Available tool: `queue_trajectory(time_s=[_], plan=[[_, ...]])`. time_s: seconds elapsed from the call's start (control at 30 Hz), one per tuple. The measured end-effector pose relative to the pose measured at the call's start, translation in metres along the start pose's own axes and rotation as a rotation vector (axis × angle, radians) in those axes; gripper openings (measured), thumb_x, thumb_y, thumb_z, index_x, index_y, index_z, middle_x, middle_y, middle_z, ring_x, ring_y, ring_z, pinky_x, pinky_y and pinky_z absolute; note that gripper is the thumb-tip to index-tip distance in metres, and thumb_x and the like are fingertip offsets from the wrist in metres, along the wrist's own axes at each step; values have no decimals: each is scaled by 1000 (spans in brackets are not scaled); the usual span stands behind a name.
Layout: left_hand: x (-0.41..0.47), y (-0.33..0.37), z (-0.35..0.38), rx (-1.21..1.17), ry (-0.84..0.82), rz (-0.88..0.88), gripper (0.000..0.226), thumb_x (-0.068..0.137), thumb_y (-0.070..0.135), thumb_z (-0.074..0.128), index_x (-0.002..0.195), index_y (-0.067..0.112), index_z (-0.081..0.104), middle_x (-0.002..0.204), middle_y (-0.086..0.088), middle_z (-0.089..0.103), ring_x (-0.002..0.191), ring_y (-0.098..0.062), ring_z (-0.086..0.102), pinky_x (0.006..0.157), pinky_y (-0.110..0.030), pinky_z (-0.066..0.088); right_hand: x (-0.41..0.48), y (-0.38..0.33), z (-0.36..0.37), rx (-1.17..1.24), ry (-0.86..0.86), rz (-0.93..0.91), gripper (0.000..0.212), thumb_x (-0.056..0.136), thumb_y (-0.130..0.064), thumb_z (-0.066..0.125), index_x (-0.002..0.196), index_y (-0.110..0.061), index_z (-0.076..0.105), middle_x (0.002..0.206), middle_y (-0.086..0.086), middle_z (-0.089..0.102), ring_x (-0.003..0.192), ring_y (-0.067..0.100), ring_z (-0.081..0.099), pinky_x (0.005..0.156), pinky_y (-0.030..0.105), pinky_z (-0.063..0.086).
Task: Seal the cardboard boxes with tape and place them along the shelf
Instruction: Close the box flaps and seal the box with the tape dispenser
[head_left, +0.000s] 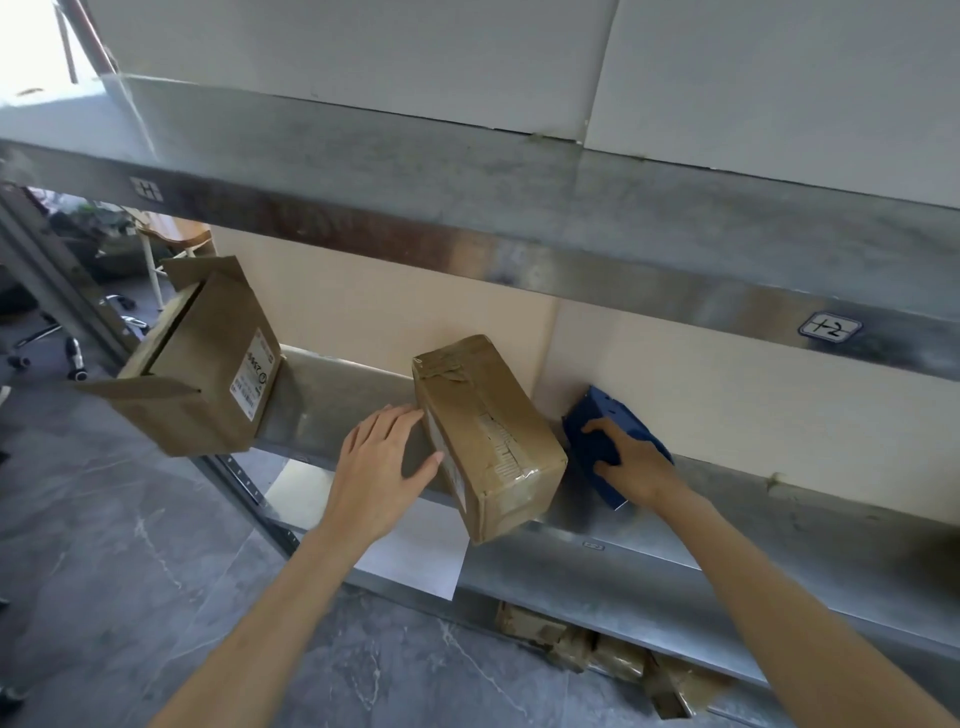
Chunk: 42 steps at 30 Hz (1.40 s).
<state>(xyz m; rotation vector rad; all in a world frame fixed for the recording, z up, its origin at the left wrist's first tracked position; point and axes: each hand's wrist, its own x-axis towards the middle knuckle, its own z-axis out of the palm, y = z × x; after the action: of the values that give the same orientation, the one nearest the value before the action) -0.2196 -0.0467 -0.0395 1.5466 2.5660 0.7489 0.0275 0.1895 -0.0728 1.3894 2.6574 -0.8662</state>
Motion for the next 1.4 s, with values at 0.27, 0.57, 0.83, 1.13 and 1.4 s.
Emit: queue_trajectory(time_s=[0.27,0.57,0.83,1.13,1.4], plan=[[0,12,-10,-43,50,21,50,93,50,57,135,22,55,138,3,57,131,-19,47,111,-38,32,-52,-7,-44,-250,227,-128,30,90,-56,57,118,-50,47,82,-13,58,64,8,49,51,21,33],[7,45,-22,-196,27,186,43,92,43,65,130,24,62,131,6,62,121,-15,55,104,-37,37,-108,-43,-71,-260,127,-381,29,92,-46,59,117,-48,45,87,0,67,59,11,54,56,17,38],[10,65,-31,-557,-251,154,39,98,10,58,135,22,58,128,10,63,119,-2,57,106,-35,46,-130,-74,-45,-360,116,-600,36,92,-47,55,124,-50,41,59,-11,47,54,6,48,51,16,34],[0,49,-35,-601,-447,199,41,96,-5,55,129,18,64,131,6,62,122,-7,57,105,-30,48,-142,-91,-33,-431,99,-749,37,92,-57,47,127,-47,41,63,-4,58,53,12,43,59,33,48],[-2,50,-33,-585,-417,187,37,93,-6,59,121,17,67,118,6,68,111,-3,61,99,-29,51,-150,-99,-32,-456,127,-814,34,91,-46,61,124,-38,54,57,-7,42,49,14,36,48,33,46]])
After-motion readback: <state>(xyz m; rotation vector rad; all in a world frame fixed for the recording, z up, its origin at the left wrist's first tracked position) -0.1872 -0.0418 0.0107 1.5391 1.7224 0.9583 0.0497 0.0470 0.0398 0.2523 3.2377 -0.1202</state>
